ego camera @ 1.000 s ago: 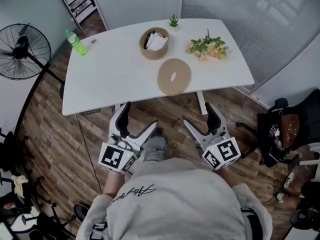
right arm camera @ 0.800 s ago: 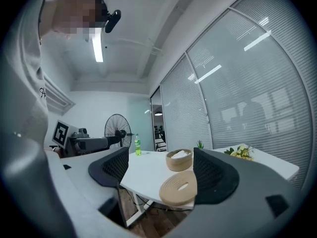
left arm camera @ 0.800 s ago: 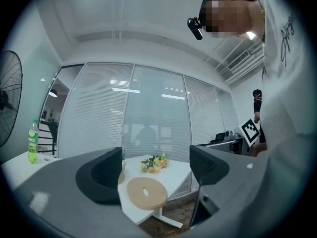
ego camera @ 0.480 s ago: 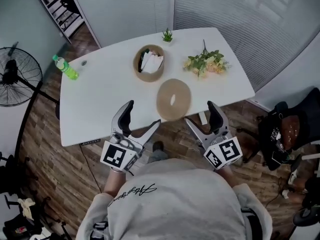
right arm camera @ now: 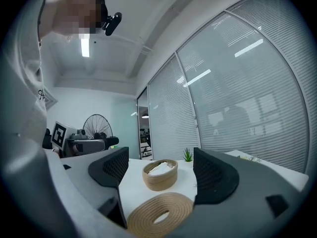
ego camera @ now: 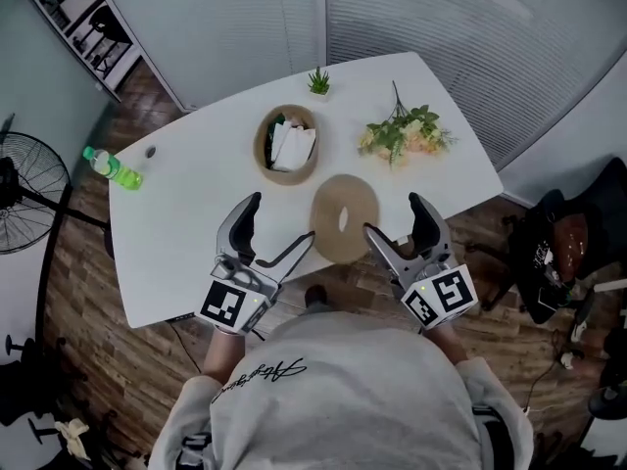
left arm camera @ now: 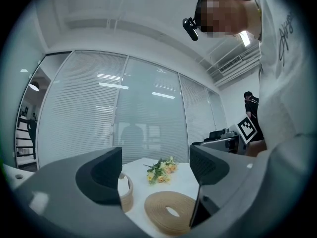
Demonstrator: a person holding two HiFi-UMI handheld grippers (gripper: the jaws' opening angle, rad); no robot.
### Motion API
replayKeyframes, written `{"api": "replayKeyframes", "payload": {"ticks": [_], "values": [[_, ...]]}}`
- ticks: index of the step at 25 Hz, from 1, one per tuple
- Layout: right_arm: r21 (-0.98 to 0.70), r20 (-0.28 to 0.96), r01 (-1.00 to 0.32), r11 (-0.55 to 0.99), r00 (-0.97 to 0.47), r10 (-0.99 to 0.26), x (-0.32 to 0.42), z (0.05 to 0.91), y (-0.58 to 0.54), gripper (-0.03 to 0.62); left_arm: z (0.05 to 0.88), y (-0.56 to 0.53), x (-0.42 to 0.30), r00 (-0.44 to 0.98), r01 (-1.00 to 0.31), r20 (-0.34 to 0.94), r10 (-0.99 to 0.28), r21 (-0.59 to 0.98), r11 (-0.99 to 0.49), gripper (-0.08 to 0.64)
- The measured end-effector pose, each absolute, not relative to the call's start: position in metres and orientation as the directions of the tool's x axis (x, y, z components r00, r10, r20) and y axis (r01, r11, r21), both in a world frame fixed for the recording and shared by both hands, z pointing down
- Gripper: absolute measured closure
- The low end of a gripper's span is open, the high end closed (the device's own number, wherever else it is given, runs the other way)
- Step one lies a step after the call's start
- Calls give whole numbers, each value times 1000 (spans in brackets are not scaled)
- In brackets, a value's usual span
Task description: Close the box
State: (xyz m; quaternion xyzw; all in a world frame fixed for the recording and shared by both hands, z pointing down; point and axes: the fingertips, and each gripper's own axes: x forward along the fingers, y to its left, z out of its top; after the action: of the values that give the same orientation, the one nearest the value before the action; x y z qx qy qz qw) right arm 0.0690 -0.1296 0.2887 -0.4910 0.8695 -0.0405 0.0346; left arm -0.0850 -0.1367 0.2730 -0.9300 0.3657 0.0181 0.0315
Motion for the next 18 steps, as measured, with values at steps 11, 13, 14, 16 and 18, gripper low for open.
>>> {"api": "replayKeyframes", "payload": {"ticks": [11,13,14,16,18], "values": [[-121,-1,-890,440,-443,-897,66,302,-169,199,289,-187,-76,815,-580,-16,-580,-51,-813,147],[-123,2,-893,432,-436,-900,67,304,-170,200,292,-191,-73,829,-559,-9,-560,-47,-828,147],[-124,3,-896,426,-430,-903,68,305,-171,199,293,-193,-71,835,-550,-8,-550,-46,-834,147],[-124,4,-900,417,-421,-907,71,307,-173,199,295,-197,-67,843,-537,-6,-538,-46,-842,147],[-125,8,-901,416,-420,-907,74,309,-175,200,298,-201,-64,845,-535,-1,-535,-41,-844,147]]}}
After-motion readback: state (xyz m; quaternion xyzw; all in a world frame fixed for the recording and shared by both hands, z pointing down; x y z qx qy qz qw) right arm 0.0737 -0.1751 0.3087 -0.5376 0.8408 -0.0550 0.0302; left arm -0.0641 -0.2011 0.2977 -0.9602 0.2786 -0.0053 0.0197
